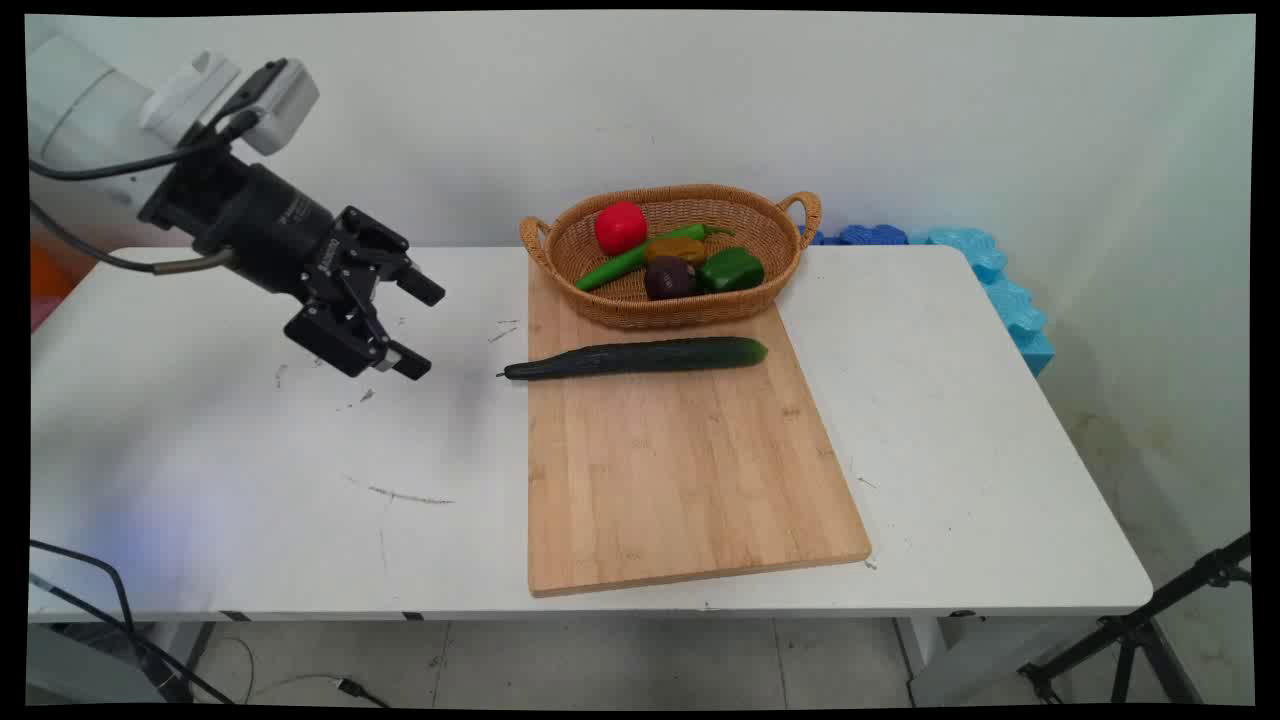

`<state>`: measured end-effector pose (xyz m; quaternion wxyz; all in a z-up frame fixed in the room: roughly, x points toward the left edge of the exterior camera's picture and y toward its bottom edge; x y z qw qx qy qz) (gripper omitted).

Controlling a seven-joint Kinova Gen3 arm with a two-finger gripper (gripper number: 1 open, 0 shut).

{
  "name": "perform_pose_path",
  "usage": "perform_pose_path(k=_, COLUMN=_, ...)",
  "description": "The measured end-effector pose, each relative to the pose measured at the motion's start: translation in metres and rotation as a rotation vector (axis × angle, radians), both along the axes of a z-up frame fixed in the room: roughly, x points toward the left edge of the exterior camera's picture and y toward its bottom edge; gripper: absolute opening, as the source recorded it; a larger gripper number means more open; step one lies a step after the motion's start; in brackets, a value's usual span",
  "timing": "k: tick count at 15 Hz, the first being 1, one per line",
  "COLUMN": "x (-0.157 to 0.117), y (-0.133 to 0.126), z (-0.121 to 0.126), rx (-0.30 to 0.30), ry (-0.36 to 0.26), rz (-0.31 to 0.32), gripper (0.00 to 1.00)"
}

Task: Pick up the cucumber from the cutting board

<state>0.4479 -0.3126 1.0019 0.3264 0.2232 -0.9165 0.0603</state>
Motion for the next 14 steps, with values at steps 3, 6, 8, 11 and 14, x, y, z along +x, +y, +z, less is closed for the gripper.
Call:
perform_pose_path(k=3, x=-0.011, y=-0.014, z=0.002, rx=0.001, ry=-0.020, rz=0.029, gripper=1.00)
perform_pose_path(k=6, x=-0.031, y=-0.039, z=0.004, rx=-0.018, ry=-0.038, rz=0.086, gripper=1.00)
perform_pose_path(k=8, x=-0.045, y=-0.057, z=0.002, rx=-0.031, ry=-0.050, rz=0.130, gripper=1.00)
perform_pose_path(k=11, x=-0.064, y=-0.082, z=-0.009, rx=-0.037, ry=-0.080, rz=0.201, gripper=1.00)
perform_pose_path(k=14, x=-0.085, y=-0.108, z=-0.029, rx=-0.030, ry=-0.119, rz=0.263, gripper=1.00)
